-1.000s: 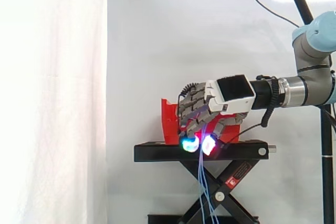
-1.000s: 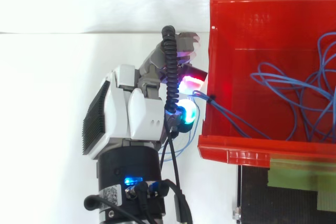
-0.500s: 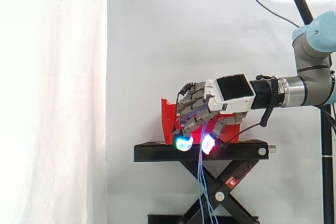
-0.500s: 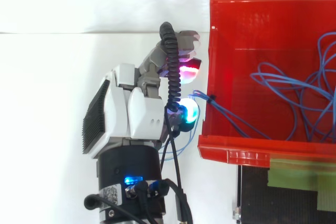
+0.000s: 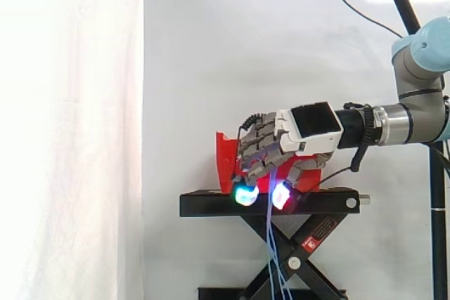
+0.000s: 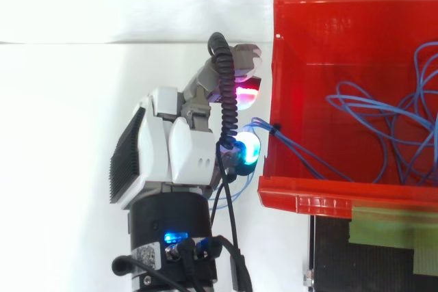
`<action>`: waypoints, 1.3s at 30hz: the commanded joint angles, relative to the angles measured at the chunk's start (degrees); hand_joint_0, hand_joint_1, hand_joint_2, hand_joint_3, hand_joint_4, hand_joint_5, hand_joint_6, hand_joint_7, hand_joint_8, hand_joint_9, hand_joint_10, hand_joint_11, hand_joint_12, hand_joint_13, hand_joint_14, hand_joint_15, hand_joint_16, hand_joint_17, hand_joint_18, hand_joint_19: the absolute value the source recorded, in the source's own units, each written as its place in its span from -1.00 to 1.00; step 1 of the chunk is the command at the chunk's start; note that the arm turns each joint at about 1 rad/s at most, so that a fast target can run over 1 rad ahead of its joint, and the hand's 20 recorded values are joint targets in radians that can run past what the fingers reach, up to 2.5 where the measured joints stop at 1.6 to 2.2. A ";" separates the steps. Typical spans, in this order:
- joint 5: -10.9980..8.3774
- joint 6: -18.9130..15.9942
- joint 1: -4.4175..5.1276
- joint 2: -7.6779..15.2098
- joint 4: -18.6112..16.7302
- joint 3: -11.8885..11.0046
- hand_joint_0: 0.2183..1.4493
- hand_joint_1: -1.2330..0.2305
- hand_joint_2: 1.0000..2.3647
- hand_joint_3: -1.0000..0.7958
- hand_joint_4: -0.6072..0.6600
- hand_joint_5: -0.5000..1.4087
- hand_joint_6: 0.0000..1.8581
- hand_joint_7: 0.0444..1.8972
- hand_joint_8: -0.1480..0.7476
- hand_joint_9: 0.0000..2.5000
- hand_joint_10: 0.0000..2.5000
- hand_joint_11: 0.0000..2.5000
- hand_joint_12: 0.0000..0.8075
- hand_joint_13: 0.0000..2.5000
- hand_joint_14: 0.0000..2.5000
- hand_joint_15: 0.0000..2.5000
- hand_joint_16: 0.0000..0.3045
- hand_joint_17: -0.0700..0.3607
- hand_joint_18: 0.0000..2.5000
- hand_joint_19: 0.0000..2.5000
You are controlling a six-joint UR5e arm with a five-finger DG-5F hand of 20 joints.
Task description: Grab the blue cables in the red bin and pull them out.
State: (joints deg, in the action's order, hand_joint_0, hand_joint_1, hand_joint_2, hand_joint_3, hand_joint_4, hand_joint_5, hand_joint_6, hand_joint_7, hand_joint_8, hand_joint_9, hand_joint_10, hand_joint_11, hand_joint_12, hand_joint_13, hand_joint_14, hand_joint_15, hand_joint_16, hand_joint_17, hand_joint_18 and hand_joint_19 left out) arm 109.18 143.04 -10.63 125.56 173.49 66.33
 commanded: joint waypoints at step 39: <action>0.07 -0.18 -0.09 -0.06 -2.54 1.26 0.12 -0.52 -1.00 -1.00 -0.03 0.42 -0.64 -0.24 -0.13 -0.37 -0.98 -0.51 -0.15 -0.48 -0.98 -0.56 -0.71 -0.22 -0.52 -0.41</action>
State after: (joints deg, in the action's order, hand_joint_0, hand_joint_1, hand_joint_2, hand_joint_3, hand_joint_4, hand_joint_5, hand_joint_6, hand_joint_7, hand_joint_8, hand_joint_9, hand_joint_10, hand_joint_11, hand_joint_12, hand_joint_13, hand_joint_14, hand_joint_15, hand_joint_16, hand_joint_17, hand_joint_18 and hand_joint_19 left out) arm 109.21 142.89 -10.75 125.51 170.99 67.61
